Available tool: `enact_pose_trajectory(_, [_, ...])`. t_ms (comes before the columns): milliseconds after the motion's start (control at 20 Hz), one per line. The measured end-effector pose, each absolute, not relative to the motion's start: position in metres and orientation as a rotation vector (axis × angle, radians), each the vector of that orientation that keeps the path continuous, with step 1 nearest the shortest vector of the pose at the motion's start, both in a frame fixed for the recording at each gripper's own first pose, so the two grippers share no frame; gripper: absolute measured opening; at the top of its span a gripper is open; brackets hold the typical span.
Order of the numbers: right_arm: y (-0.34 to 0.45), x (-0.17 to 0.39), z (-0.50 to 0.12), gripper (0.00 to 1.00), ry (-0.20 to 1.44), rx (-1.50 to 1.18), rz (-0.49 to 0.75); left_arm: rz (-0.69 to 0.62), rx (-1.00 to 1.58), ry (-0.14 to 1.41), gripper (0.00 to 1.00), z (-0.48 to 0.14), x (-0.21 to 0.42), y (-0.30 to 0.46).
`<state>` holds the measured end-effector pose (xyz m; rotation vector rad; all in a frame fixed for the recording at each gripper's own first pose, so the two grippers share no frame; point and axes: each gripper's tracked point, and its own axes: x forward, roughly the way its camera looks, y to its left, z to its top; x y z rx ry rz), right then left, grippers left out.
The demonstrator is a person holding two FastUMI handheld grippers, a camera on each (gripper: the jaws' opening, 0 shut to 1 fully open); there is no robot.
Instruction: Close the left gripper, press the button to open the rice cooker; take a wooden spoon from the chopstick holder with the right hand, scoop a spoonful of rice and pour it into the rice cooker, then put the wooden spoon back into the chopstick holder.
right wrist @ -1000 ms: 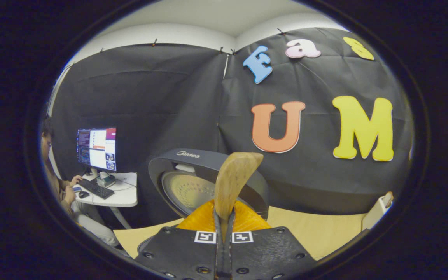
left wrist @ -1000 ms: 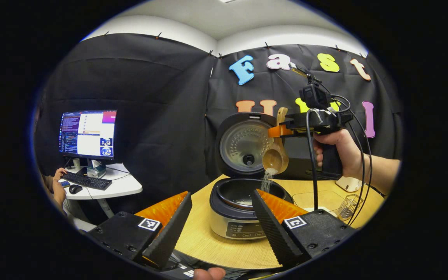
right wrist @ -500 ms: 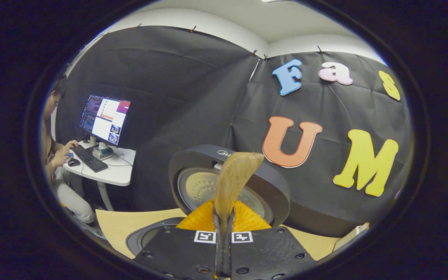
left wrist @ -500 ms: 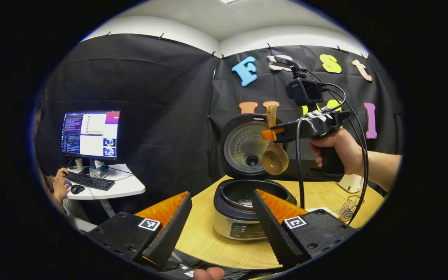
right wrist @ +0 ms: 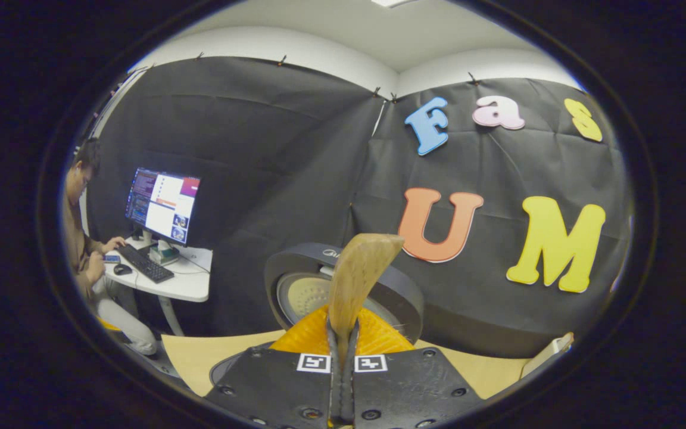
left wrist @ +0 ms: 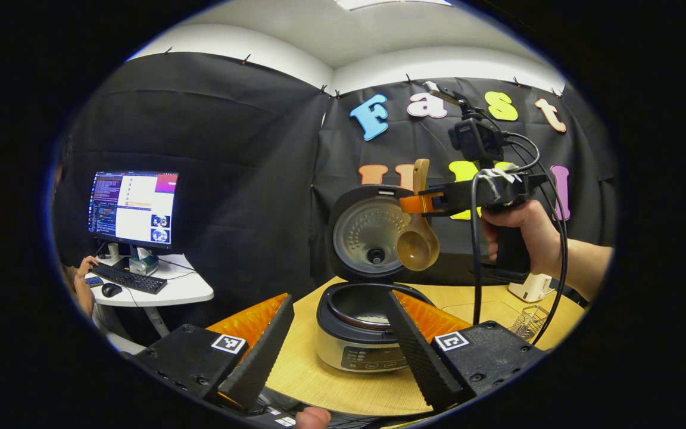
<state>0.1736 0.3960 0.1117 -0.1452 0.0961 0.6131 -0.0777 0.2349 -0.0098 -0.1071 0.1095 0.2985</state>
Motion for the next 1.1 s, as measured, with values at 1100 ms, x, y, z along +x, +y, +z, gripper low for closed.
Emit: enact_pose_trajectory(1100, [0.032, 0.164, 0.061, 0.00, 0.220, 0.318, 0.121, 0.137, -0.048, 0.095, 0.99, -0.005, -0.048, 0.147])
